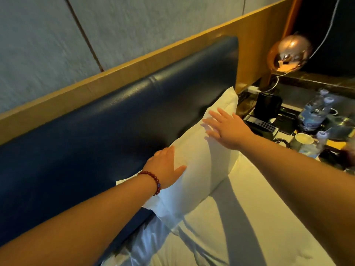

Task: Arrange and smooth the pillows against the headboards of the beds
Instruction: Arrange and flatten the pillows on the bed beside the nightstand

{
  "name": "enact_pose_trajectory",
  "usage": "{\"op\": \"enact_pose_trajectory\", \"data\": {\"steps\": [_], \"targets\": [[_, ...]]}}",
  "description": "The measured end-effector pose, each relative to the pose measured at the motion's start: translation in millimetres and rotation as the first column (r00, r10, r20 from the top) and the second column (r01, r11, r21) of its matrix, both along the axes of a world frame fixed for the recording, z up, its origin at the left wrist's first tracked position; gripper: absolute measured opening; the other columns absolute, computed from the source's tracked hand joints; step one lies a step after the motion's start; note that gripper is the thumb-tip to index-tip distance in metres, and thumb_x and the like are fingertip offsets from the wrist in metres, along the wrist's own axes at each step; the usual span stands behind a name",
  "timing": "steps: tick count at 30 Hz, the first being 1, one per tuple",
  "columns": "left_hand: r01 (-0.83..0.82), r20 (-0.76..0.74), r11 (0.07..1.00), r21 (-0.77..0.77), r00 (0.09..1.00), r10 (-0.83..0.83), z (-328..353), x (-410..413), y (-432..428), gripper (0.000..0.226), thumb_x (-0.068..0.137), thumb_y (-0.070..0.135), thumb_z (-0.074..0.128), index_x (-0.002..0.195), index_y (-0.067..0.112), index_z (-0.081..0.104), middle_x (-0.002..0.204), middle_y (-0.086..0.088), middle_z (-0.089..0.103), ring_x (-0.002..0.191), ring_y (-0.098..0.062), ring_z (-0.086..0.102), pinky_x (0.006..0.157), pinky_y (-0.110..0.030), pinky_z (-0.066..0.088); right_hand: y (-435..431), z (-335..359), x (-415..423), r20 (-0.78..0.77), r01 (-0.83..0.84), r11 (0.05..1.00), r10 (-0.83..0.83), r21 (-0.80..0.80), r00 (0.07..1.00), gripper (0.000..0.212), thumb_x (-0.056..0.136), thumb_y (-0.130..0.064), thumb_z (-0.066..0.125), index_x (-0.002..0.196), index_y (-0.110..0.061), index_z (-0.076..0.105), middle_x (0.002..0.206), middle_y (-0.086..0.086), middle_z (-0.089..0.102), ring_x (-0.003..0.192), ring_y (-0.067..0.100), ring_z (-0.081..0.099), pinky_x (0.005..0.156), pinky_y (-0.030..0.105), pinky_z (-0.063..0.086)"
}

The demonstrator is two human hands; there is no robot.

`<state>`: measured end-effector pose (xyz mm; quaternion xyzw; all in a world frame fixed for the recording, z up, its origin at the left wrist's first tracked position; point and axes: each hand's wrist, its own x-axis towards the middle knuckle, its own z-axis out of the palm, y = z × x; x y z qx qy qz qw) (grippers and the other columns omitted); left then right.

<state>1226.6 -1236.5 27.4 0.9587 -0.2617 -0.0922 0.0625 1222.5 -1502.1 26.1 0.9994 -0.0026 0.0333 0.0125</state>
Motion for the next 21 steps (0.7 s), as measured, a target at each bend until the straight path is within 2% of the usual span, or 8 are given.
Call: {"op": "enact_pose_trajectory", "data": {"steps": [2, 4, 7, 9, 11, 14, 17, 21], "targets": [[0.028, -0.008, 0.996, 0.085, 1.0, -0.028, 7, 8, -4, 0.062, 0.088, 0.063, 0.05, 0.13, 0.018, 0.041, 0.123, -0.005, 0.053, 0.103, -0.023, 0.056, 0.084, -0.036, 0.053, 7, 8, -14, 0.02, -0.061, 0.997, 0.06, 0.044, 0.998, 0.066, 0.092, -0.062, 0.009, 0.152, -0.037, 0.019, 0.164, -0.004, 0.01, 0.151, 0.024, 0.006, 0.118, 0.048, 0.017], [0.082, -0.014, 0.987, 0.135, 0.997, -0.081, 15, 16, -11, 0.059, 0.089, 0.063, 0.047, 0.127, 0.018, 0.043, 0.12, -0.005, 0.054, 0.099, -0.022, 0.056, 0.082, -0.036, 0.053, 17, 6, -31, 0.014, -0.056, 0.99, 0.055, 0.133, 0.998, 0.068, 0.09, -0.061, 0.009, 0.152, -0.036, 0.021, 0.163, -0.005, 0.012, 0.15, 0.022, 0.008, 0.118, 0.046, 0.017], [0.185, -0.042, 0.972, 0.143, 0.983, -0.18, 24, 29, -28, 0.063, 0.091, 0.06, 0.046, 0.137, 0.018, 0.037, 0.135, -0.005, 0.048, 0.116, -0.024, 0.051, 0.092, -0.037, 0.05, 24, -2, -44, -0.005, -0.018, 0.98, 0.019, 0.198, 1.0, 0.068, 0.089, -0.061, 0.011, 0.152, -0.038, 0.022, 0.163, -0.007, 0.013, 0.15, 0.02, 0.01, 0.118, 0.045, 0.016], [0.253, -0.054, 0.947, 0.199, 0.967, -0.248, 30, 37, -43, 0.072, 0.093, 0.058, 0.045, 0.147, 0.015, 0.026, 0.15, -0.006, 0.034, 0.134, -0.026, 0.038, 0.105, -0.04, 0.041, 24, -6, -45, 0.013, 0.025, 0.974, -0.029, 0.227, 1.0, 0.065, 0.09, -0.061, 0.014, 0.151, -0.039, 0.024, 0.162, -0.009, 0.015, 0.15, 0.019, 0.012, 0.118, 0.044, 0.018], [0.311, -0.031, 0.911, 0.272, 0.949, -0.315, 36, 45, -57, 0.082, 0.093, 0.059, 0.045, 0.152, 0.013, 0.013, 0.159, -0.005, 0.016, 0.145, -0.026, 0.021, 0.114, -0.04, 0.03, 22, -6, -43, 0.034, 0.076, 0.957, -0.089, 0.28, 0.995, 0.067, 0.088, -0.062, 0.013, 0.15, -0.04, 0.026, 0.161, -0.011, 0.018, 0.149, 0.018, 0.014, 0.117, 0.043, 0.02], [0.391, 0.012, 0.869, 0.302, 0.91, -0.414, 46, 57, -81, 0.086, 0.093, 0.057, 0.046, 0.154, 0.013, 0.003, 0.162, -0.004, 0.003, 0.149, -0.024, 0.008, 0.117, -0.037, 0.019, 13, -6, -40, 0.051, 0.113, 0.946, -0.135, 0.304, 0.99, 0.064, 0.09, -0.06, 0.015, 0.149, -0.039, 0.03, 0.16, -0.01, 0.024, 0.148, 0.018, 0.02, 0.117, 0.042, 0.022], [0.429, 0.062, 0.868, 0.249, 0.887, -0.457, 55, 72, -114, 0.087, 0.091, 0.056, 0.051, 0.154, 0.014, 0.007, 0.162, -0.004, 0.008, 0.148, -0.024, 0.013, 0.116, -0.038, 0.022, -4, -11, -33, 0.064, 0.153, 0.942, -0.179, 0.298, 0.982, 0.053, 0.098, -0.052, 0.029, 0.149, -0.037, 0.031, 0.158, -0.008, 0.028, 0.145, 0.018, 0.025, 0.115, 0.041, 0.026], [0.44, 0.063, 0.877, 0.191, 0.887, -0.458, 50, 93, -149, 0.095, 0.087, 0.059, 0.056, 0.153, 0.012, 0.005, 0.162, -0.007, 0.004, 0.148, -0.026, 0.012, 0.117, -0.039, 0.021, -22, -19, -16, 0.099, 0.187, 0.924, -0.231, 0.332, 0.968, 0.049, 0.101, -0.045, 0.035, 0.149, -0.035, 0.032, 0.158, -0.007, 0.029, 0.144, 0.019, 0.026, 0.115, 0.042, 0.027]]}}
